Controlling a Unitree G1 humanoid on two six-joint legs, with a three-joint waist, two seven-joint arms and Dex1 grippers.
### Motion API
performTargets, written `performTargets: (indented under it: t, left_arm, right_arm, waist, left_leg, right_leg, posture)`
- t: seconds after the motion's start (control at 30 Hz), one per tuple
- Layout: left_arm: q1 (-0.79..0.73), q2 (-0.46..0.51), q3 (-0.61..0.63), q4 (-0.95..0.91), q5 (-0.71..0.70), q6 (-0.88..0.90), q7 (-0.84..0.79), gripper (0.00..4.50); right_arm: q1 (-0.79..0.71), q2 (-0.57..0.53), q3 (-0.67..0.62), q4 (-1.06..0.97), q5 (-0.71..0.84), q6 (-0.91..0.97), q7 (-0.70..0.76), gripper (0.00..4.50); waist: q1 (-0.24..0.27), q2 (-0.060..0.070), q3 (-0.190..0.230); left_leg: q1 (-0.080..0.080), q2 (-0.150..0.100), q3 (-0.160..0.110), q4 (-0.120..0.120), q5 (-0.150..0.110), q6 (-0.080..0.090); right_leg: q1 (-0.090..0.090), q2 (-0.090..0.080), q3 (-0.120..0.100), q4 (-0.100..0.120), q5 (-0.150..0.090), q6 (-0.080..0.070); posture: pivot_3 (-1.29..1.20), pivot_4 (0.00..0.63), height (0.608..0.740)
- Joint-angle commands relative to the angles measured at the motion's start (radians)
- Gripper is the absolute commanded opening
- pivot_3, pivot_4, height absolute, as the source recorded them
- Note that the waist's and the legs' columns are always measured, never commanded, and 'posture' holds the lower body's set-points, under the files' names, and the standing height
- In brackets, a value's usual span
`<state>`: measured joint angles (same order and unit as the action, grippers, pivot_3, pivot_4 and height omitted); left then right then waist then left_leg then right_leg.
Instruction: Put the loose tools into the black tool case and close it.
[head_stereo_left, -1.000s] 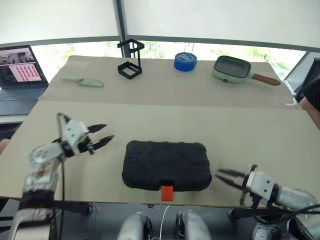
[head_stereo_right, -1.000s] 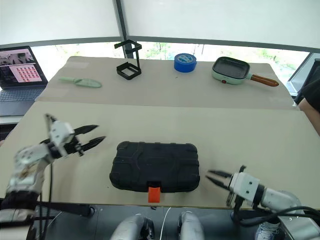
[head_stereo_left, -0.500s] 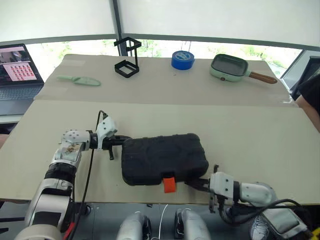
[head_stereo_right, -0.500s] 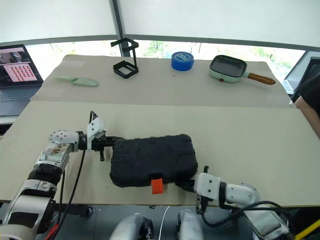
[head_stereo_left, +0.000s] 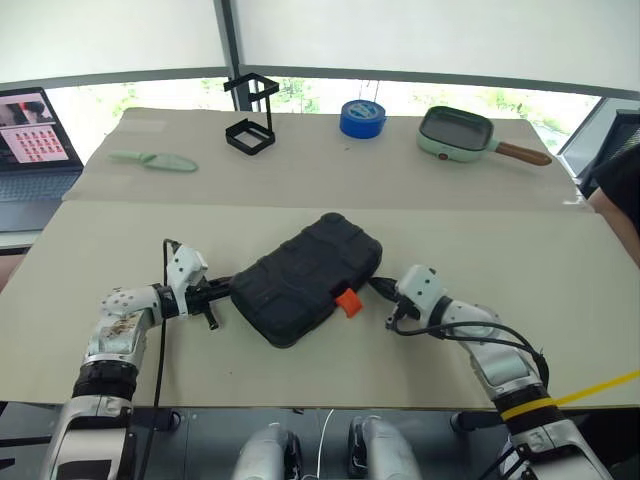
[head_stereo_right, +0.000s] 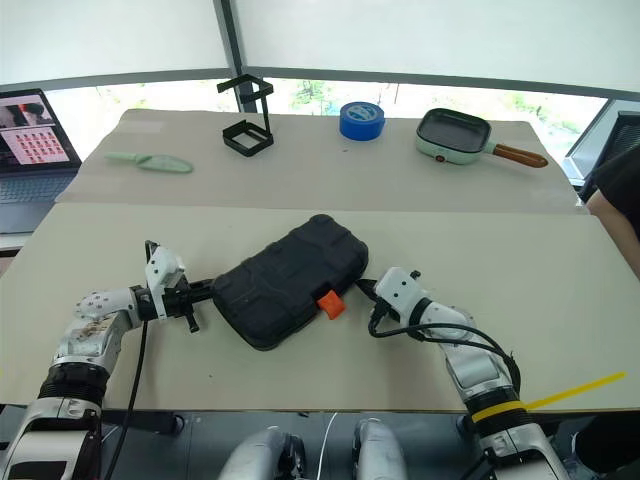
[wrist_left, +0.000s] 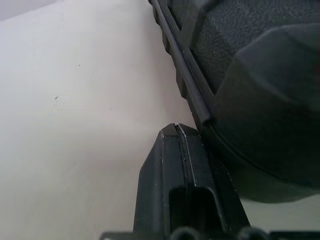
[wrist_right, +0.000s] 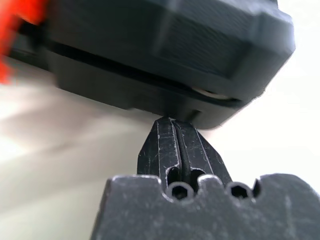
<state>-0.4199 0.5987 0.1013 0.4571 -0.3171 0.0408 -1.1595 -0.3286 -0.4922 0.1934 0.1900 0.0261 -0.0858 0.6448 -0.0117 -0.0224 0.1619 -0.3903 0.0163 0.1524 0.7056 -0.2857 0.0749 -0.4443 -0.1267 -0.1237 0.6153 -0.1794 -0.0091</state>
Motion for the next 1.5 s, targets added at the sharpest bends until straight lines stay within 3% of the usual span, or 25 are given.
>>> performTargets:
  t: [0.03,0.1,0.2,0.4,0.57,0.67,0.93,1.27,1.5]
  left_arm:
    - [-0.081,0.051,0.005,-0.152,-0.079,0.099,-0.074,0.01]
    - [-0.128,0.055,-0.042,-0.215,-0.089,0.189,-0.095,0.01]
    - [-0.167,0.031,-0.131,-0.257,-0.022,0.184,-0.094,0.01]
    - [-0.187,-0.112,-0.361,-0.249,0.163,0.227,0.030,0.01]
    - [-0.115,-0.138,-0.479,-0.264,0.273,0.234,0.078,0.01]
    - [-0.105,-0.146,-0.473,-0.262,0.273,0.253,0.091,0.01]
    - [-0.129,-0.152,-0.441,-0.258,0.245,0.291,0.093,0.01]
    - [-0.108,-0.144,-0.427,-0.289,0.229,0.318,0.104,0.01]
    - [-0.101,-0.146,-0.427,-0.303,0.224,0.333,0.110,0.01]
  right_arm:
    - [0.011,-0.047,-0.057,-0.026,0.056,-0.001,0.075,0.00]
    - [0.048,-0.074,-0.074,-0.061,0.079,0.004,0.110,0.00]
    - [0.097,-0.099,-0.106,-0.107,0.099,0.028,0.122,0.00]
    - [0.264,-0.102,-0.189,-0.327,0.205,0.138,0.116,0.00]
    - [0.286,-0.065,-0.145,-0.485,0.244,0.258,0.099,0.00]
    - [0.272,-0.047,-0.111,-0.516,0.234,0.303,0.098,0.00]
    - [0.189,-0.010,-0.024,-0.430,0.182,0.328,0.106,0.00]
    - [0.190,-0.022,-0.007,-0.420,0.180,0.359,0.134,0.00]
    - [0.164,0.054,0.058,-0.342,0.155,0.329,0.132,0.00]
  waist:
    - [0.004,0.000,0.000]
    - [0.010,0.000,0.000]
    - [0.010,0.001,0.000]
    - [0.018,0.001,0.000]
    - [0.021,0.017,-0.010]
    - [0.023,0.020,-0.016]
    - [0.025,0.020,-0.019]
    - [0.024,0.020,-0.019]
    - [0.024,0.020,-0.019]
  left_leg:
    - [0.000,-0.001,0.000,0.000,0.000,0.000]
    - [0.000,-0.001,-0.001,0.000,0.000,0.000]
    - [0.002,-0.002,-0.001,0.000,0.000,0.000]
    - [0.003,-0.002,-0.001,0.000,0.000,0.000]
    - [0.013,-0.002,-0.002,-0.001,-0.003,-0.002]
    - [0.022,-0.001,-0.004,-0.002,-0.012,0.003]
    - [0.021,-0.002,-0.007,-0.002,-0.012,0.003]
    - [0.020,-0.002,-0.008,-0.003,-0.012,0.003]
    - [0.020,-0.002,-0.008,-0.005,-0.012,0.003]
  right_leg:
    - [0.000,0.002,0.000,0.000,0.000,0.000]
    - [0.002,0.003,-0.001,0.000,0.000,0.001]
    - [0.005,0.004,0.000,-0.002,-0.002,0.005]
    - [0.006,0.005,0.000,-0.001,-0.004,0.008]
    - [0.014,0.003,0.003,-0.002,-0.005,0.009]
    - [0.021,-0.003,0.002,-0.004,-0.006,0.009]
    - [0.022,-0.003,0.002,-0.004,-0.007,0.010]
    - [0.021,-0.003,0.002,-0.005,-0.007,0.010]
    - [0.021,-0.003,0.002,-0.005,-0.008,0.010]
  posture:
    - [0.00,0.150,0.740]
    - [0.00,0.150,0.740]
    - [0.00,0.150,0.740]
    - [0.00,0.150,0.740]
    - [0.00,0.150,0.740]
    - [0.00,0.150,0.740]
    - [0.00,0.150,0.740]
    - [0.00,0.150,0.740]
    - [0.00,0.150,0.740]
